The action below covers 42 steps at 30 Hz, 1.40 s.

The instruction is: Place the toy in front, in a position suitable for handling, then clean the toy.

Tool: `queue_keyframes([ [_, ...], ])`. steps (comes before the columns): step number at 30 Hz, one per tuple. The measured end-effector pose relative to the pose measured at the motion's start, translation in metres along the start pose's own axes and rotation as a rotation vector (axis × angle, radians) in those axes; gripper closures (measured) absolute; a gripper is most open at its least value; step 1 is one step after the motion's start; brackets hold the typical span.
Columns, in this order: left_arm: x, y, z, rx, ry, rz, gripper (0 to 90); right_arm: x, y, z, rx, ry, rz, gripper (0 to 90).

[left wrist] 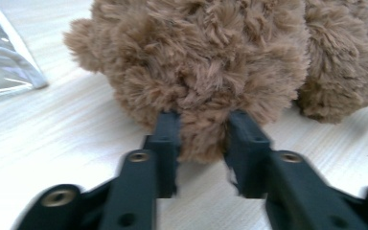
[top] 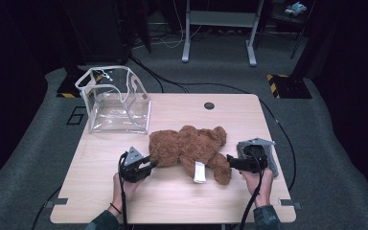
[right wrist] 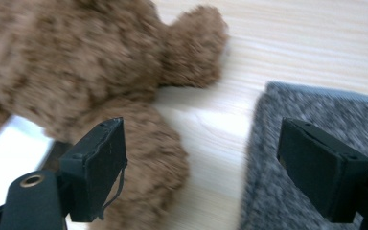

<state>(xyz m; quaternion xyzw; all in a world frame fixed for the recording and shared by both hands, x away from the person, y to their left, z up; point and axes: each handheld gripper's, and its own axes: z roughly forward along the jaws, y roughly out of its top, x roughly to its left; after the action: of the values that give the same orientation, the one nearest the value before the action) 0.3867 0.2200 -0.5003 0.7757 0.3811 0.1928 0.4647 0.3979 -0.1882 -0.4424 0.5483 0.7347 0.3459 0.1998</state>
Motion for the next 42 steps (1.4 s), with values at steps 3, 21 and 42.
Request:
queue_keyframes([
  [3,-0.001,-0.003,0.0,-0.013,0.003,0.003,76.9,-0.007,-0.004,0.001,0.005,-0.009,0.015,17.5],
  [21,-0.002,-0.008,0.002,-0.001,0.027,-0.033,48.8,-0.05,-0.019,0.013,0.065,-0.168,0.07,18.4],
  [42,-0.003,-0.02,0.011,-0.031,-0.001,-0.03,89.3,-0.056,-0.033,0.034,0.171,-0.192,0.072,19.8],
])
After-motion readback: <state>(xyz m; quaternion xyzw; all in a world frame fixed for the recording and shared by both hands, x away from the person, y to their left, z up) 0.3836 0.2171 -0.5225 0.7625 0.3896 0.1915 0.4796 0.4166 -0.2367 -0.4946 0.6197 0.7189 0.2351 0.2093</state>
